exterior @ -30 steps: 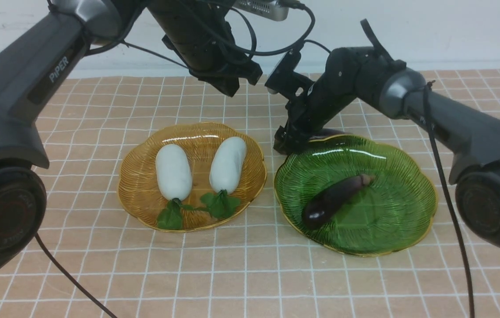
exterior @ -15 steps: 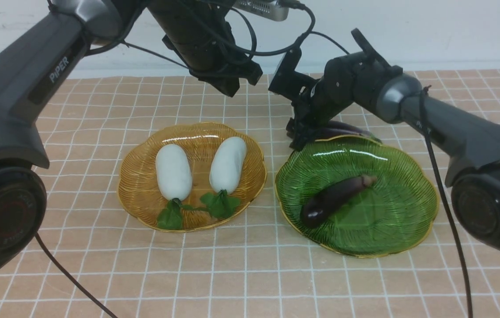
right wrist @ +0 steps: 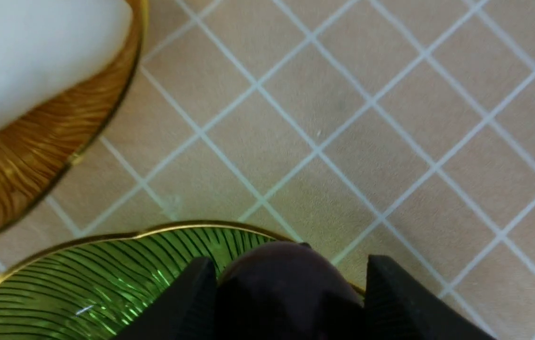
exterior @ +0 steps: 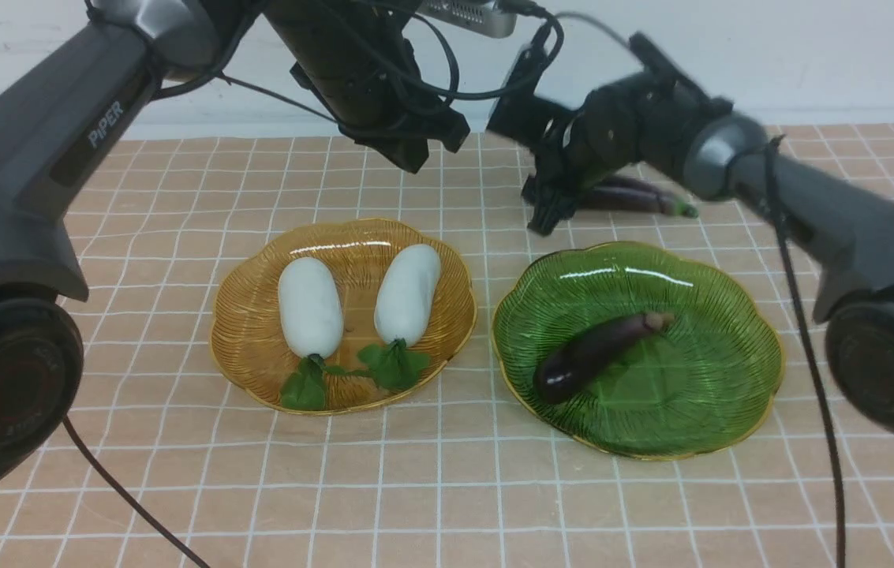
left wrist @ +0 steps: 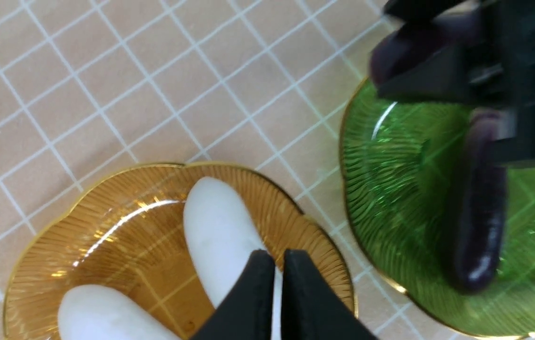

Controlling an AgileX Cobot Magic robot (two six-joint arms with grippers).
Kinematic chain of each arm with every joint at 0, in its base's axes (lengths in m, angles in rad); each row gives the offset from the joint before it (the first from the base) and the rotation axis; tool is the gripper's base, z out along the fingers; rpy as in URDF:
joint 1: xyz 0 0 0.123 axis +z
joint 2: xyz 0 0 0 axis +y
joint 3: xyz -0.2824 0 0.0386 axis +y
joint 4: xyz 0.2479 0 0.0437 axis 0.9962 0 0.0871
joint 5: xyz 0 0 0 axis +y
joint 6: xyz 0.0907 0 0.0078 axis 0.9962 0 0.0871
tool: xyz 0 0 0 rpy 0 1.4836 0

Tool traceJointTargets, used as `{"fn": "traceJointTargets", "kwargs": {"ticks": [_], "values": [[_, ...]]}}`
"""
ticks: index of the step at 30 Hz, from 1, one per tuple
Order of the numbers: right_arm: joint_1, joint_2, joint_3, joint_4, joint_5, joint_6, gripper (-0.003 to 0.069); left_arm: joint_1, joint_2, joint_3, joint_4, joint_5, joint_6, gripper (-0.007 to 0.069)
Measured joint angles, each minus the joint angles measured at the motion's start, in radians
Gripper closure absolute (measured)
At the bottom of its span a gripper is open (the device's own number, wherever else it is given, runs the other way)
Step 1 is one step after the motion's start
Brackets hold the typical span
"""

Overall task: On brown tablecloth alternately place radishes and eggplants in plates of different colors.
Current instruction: 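Put the eggplants into the green plate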

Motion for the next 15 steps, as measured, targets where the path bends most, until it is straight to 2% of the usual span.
{"fn": "traceJointTargets", "kwargs": {"ticks": [8,10,13,15], "values": [[-0.002,0.038,0.001,-0.028,-0.001,0.128,0.0284,0.000,-0.082,0.000,-0.008,0.003,0.000,0.0614],[-0.002,0.038,0.001,-0.029,-0.001,0.146,0.0244,0.000,-0.096,0.000,-0.011,0.003,-0.001,0.0614],[-0.002,0.038,0.001,-0.035,-0.001,0.196,0.0141,0.000,-0.104,0.000,-0.018,0.004,-0.002,0.0614],[-0.002,0.035,0.001,-0.055,-0.001,0.264,0.0117,0.000,-0.108,0.000,-0.022,0.004,-0.005,0.0614]]}}
